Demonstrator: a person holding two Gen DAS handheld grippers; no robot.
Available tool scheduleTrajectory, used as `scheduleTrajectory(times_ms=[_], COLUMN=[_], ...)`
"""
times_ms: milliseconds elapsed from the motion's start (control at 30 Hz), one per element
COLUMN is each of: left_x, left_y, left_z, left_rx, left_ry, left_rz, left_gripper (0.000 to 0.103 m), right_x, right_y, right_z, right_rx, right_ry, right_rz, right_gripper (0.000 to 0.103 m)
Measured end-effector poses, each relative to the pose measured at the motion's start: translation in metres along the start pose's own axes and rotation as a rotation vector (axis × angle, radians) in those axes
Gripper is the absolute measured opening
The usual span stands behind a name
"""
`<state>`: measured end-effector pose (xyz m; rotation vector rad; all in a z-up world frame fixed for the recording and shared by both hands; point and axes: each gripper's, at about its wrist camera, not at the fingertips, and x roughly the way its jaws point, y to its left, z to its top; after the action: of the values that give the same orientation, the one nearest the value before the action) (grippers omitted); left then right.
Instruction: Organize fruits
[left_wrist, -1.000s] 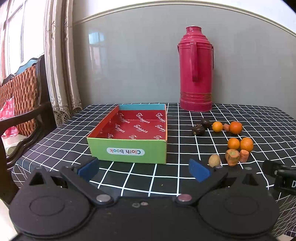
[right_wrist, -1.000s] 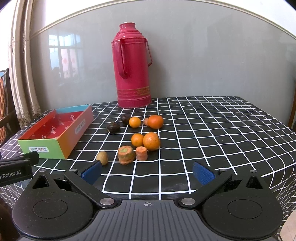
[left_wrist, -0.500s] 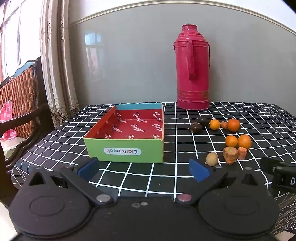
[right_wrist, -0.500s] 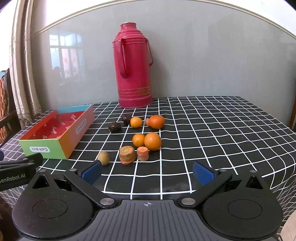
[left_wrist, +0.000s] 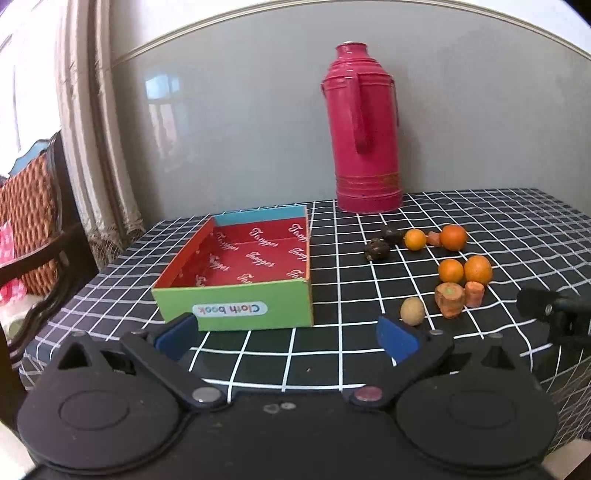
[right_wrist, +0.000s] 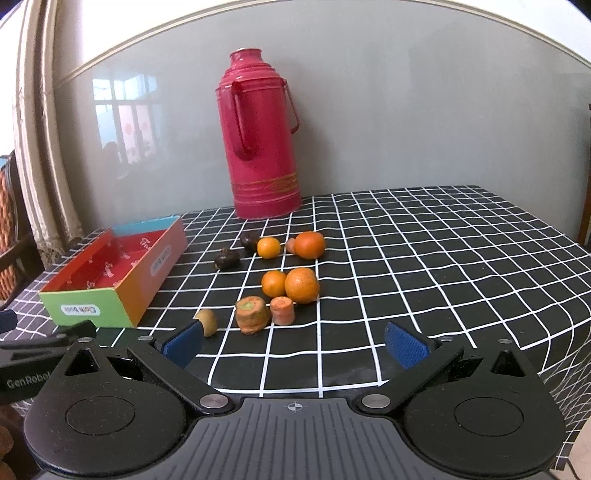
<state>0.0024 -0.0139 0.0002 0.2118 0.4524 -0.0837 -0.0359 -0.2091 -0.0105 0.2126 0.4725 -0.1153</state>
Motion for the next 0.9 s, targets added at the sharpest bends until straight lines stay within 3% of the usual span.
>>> scheduleTrajectory(times_ms=[300, 433, 567, 633, 700, 833, 900], left_x=[0.020, 0.033, 0.049, 0.059, 0.068, 0.082, 0.089], left_y=[-0.021, -0.038, -0.053, -0.058, -0.062, -0.065, -0.066], left_z=[0.003, 0.007, 0.009, 0.010, 0.010, 0.007, 0.004], left_rx=[0.136, 0.241, 0.334, 0.367, 0.381, 0.378, 0.370], left_ry=[0.025, 0.008, -0.010, -0.006, 0.006, 0.050, 0.075], left_rz=[-0.029, -0.093, -0.166, -0.204, -0.239, -0.314, -0.335], left_gripper=[0.097, 0.097, 0.096, 0.095, 0.092, 0.070, 0.065], right_x=[-0.005, -0.015, -0.026, -0.022, -0.012, 0.003, 0.008], right_y=[-0.025, -0.029, -0.027, -0.031, -0.038, -0.045, -0.045], right_z=[0.009, 0.016, 0.024, 0.033, 0.040, 0.039, 0.033], right_rx=[0.082, 0.042, -0.016, -0.004, 0.015, 0.021, 0.021], right_ry=[-0.044, -0.123, -0.220, -0.231, -0.208, -0.188, -0.181], right_rz=[-0.080, -0.198, -0.369, -0.425, -0.422, -0.413, -0.390], right_gripper=[0.103, 0.103, 0.103, 0.103, 0.103, 0.103, 0.103])
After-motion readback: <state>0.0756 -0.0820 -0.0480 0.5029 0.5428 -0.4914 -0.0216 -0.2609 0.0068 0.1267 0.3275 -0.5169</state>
